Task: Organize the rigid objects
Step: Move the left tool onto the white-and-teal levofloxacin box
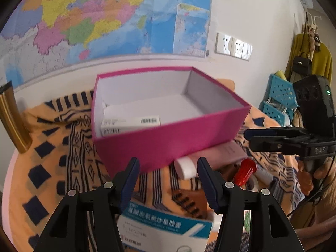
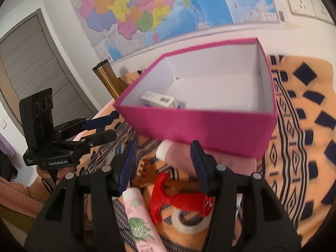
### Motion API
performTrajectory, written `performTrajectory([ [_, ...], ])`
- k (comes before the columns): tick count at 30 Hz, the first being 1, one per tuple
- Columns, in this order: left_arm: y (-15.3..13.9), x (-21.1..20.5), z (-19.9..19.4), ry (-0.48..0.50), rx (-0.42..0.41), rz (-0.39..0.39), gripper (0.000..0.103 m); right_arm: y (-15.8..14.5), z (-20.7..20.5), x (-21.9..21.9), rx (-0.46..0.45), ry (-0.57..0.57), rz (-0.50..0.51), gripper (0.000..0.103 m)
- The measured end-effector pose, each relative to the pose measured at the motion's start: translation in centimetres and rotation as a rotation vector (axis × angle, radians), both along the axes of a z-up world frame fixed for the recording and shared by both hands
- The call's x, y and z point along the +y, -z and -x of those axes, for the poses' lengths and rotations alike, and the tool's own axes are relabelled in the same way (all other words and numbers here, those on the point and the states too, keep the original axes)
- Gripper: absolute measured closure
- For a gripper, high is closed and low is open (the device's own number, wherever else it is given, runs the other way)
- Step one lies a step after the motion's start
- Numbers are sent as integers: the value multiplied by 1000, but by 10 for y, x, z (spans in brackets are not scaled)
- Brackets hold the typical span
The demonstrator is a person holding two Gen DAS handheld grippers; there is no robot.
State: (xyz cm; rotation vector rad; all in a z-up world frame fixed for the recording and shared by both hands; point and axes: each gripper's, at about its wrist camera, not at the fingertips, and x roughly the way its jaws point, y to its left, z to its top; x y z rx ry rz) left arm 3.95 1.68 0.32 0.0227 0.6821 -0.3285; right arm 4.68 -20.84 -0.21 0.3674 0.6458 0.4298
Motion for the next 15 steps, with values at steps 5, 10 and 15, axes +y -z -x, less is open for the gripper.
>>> performTrajectory([
  [5,19,22,0,-87,60,-11,45,9,15,20,24,-76,-15,48],
  [10,33,46,3,-136,110,8,45,19,23,60,58,-205,-7,48],
  [15,44,54,2,-138,140,17,45,27,22,95,92,-299,-18,48],
])
